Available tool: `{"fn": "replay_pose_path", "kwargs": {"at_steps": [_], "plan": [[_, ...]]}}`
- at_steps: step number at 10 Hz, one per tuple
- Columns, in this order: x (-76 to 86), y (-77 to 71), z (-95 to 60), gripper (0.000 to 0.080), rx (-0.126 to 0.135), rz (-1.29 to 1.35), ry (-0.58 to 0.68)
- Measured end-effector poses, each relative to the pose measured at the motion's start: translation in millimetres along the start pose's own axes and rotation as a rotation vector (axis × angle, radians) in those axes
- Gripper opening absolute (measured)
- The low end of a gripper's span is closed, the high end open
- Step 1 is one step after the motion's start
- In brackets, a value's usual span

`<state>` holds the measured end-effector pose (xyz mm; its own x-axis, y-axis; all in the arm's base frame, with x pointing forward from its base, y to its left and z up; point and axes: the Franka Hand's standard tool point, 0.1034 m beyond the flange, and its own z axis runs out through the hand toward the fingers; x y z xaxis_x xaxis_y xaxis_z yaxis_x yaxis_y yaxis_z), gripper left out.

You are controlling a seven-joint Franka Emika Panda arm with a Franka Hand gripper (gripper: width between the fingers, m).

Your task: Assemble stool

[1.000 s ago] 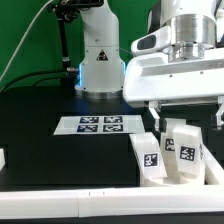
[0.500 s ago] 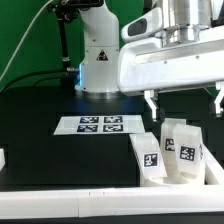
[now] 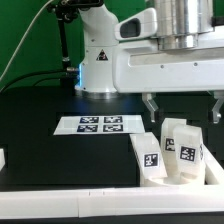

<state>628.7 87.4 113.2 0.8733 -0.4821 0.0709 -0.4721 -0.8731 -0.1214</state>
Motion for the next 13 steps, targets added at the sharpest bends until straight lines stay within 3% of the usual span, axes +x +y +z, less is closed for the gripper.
{"fn": "replay_pose_path", "kwargs": {"at_steps": [3, 4, 5, 6, 7, 11, 13], "plan": [[-1.0, 2.2, 0.3, 0.0649, -0.011, -0.01, -0.014], [-0.5, -0.9, -3.8, 0.0649, -0.047, -0.028, -0.064], [13.7, -10.2, -6.7, 0.0649, -0.048, -0.043, -0.057], [22.6, -17.8, -8.6, 0.0649, -0.06, -0.238, -0.012], [23.9, -25.2, -10.1, 0.0649, -0.065, -0.379, 0.006], [29.0, -14.9, -9.5, 0.0649, -0.094, -0.604, 0.001], [28.0, -12.8, -5.1, 0.0649, -0.123, -0.839, -0.031]]}}
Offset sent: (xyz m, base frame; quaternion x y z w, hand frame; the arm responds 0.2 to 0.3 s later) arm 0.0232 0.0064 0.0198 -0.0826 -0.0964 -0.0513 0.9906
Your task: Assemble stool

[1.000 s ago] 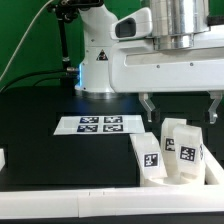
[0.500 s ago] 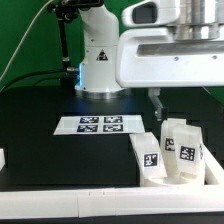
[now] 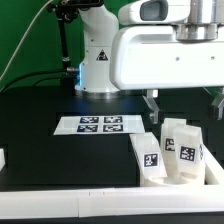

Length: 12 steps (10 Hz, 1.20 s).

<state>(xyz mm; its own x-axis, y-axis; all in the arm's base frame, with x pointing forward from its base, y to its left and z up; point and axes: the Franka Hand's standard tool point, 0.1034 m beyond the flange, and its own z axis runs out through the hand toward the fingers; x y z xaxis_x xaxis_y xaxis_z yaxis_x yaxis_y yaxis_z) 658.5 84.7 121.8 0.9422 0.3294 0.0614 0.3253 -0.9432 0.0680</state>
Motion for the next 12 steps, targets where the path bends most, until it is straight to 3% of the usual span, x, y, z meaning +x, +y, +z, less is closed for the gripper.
{"fn": "replay_pose_path", "kwargs": {"at_steps": [2, 4, 5, 7, 10, 12], "plan": [[2.4, -11.7, 5.5, 0.0649, 0.027, -0.123, -0.005], [-2.9, -2.1, 0.7, 0.0649, 0.106, -0.088, -0.074], [-2.7, -0.4, 1.0, 0.0649, 0.123, -0.125, -0.099], [-4.0, 6.8, 2.0, 0.0649, 0.1, -0.264, -0.098], [-4.4, 8.0, 2.4, 0.0649, 0.091, -0.322, -0.099], [0.1, -13.6, 7.6, 0.0649, 0.072, -0.38, -0.049]]}}
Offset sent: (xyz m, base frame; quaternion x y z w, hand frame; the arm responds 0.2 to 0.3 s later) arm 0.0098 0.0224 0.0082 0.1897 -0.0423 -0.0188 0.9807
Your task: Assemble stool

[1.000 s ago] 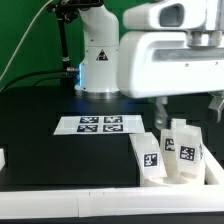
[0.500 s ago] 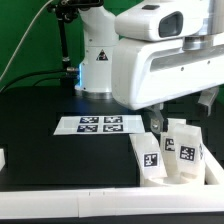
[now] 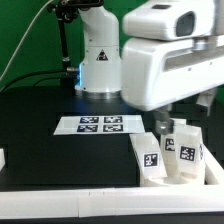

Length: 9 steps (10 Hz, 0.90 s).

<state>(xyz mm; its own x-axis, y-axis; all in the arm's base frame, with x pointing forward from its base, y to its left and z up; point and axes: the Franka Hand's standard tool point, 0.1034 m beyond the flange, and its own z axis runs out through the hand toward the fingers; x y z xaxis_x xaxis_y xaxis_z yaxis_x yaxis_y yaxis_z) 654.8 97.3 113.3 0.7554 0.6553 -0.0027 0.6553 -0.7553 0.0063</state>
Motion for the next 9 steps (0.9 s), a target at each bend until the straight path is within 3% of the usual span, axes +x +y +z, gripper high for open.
{"fn": "replay_pose_path", "kwargs": {"at_steps": [2, 6, 7, 9], "plan": [[2.3, -9.5, 8.9, 0.0649, -0.027, -0.037, 0.015], [-0.1, -5.3, 8.9, 0.0649, -0.027, -0.025, 0.015], [-2.8, -4.7, 10.1, 0.0649, -0.023, -0.028, 0.009], [-15.7, -13.5, 19.6, 0.0649, 0.026, -0.006, -0.057]]}}
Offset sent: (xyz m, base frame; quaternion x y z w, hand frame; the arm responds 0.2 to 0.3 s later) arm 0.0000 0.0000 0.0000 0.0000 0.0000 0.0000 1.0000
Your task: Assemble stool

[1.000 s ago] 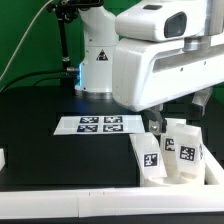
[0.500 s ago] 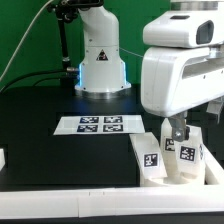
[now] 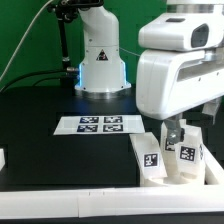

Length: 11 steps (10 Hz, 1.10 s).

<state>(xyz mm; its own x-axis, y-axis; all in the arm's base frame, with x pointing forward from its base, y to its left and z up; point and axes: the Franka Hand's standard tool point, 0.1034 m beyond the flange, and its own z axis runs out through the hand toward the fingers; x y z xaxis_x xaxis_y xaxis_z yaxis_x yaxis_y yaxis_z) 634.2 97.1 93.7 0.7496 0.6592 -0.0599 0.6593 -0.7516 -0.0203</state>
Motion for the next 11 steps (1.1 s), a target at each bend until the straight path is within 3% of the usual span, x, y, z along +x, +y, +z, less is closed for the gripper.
{"fn": "replay_pose_path", "kwargs": {"at_steps": [2, 4, 5, 6, 7, 11], "plan": [[4.8, -6.4, 13.1, 0.0649, -0.025, 0.002, 0.038], [5.3, -5.4, 13.0, 0.0649, -0.029, 0.011, 0.044], [4.8, -4.7, 13.1, 0.051, -0.029, 0.012, 0.043], [4.6, -4.3, 13.1, 0.051, -0.029, 0.013, 0.043], [4.3, -3.9, 13.1, 0.0373, -0.029, 0.014, 0.043], [3.9, -3.3, 13.2, 0.0341, -0.028, 0.055, 0.044]]}}
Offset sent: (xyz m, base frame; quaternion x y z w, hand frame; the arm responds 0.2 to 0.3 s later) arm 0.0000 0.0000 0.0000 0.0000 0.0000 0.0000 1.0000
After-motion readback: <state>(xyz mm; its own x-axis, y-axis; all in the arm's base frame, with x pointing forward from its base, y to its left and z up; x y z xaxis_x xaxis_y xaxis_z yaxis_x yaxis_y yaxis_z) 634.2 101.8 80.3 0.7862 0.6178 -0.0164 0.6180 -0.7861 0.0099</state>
